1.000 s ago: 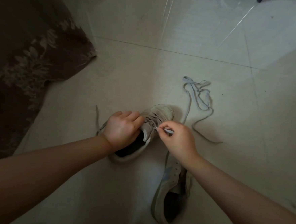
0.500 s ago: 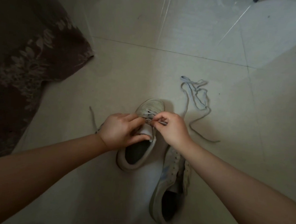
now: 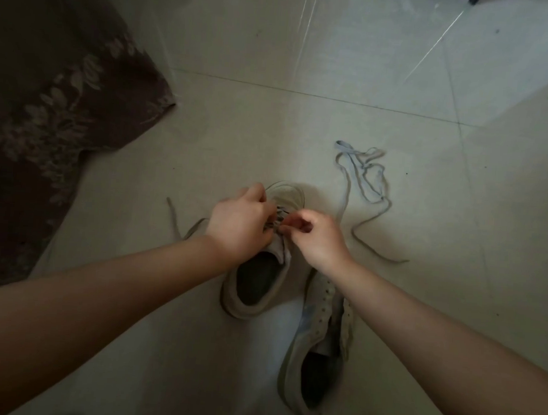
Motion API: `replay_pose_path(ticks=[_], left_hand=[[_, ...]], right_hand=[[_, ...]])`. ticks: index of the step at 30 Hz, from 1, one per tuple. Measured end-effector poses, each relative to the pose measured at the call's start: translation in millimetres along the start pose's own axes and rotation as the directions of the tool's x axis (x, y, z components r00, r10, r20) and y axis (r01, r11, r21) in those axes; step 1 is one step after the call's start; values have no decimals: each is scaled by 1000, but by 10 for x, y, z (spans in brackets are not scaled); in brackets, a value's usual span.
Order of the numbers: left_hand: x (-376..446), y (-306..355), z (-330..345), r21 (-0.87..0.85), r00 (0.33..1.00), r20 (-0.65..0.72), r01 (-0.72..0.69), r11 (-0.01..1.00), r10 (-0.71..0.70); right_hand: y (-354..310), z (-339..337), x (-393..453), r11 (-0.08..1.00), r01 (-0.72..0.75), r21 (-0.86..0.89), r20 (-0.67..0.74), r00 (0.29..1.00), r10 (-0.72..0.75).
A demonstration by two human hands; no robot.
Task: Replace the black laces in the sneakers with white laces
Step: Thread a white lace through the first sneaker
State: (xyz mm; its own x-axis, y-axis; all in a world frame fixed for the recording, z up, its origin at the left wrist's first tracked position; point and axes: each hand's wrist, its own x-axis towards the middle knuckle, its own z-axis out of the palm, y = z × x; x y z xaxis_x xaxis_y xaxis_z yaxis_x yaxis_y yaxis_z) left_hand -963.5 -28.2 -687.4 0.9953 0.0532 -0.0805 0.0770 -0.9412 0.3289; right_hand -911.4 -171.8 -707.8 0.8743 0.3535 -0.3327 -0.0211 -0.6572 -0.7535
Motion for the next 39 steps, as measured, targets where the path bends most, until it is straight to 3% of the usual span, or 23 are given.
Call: replay_pose_path(ticks=[7,14,17,22,28,34,38,39], left_hand=[[81,101,-65,229,986,129,-137,964,109],[56,154,60,254,976,213,-103,962,48],[16,89,98,161,988,18,-154,975,154],[-44,-62,148,82,959,-122,-248,965,257],[-61,-19,141,39,997,-43,-63,997,65],[87,68,102,-104,978,155,156,982,-139],[209,-80,59,-346,943,235,308,886,-236],[228,-145,20,-469,930,243,361,806,-275]], right_hand=[[4,61,8,999,-30,27,-29,999,31],[41,112,-10,999,6,36,-8,1000,-6],[59,106,-9,997,2,72,-3,1000,-2],[76,118,-17,988,-10,155,-9,1000,12],[79,100,-34,988,-11,151,15,1000,9],[41,80,-55,997,63,-51,21,998,-62],[-16,56,-94,972,125,-200,-12,991,-130],[-24,45,-105,966,135,-221,-11,990,-141]])
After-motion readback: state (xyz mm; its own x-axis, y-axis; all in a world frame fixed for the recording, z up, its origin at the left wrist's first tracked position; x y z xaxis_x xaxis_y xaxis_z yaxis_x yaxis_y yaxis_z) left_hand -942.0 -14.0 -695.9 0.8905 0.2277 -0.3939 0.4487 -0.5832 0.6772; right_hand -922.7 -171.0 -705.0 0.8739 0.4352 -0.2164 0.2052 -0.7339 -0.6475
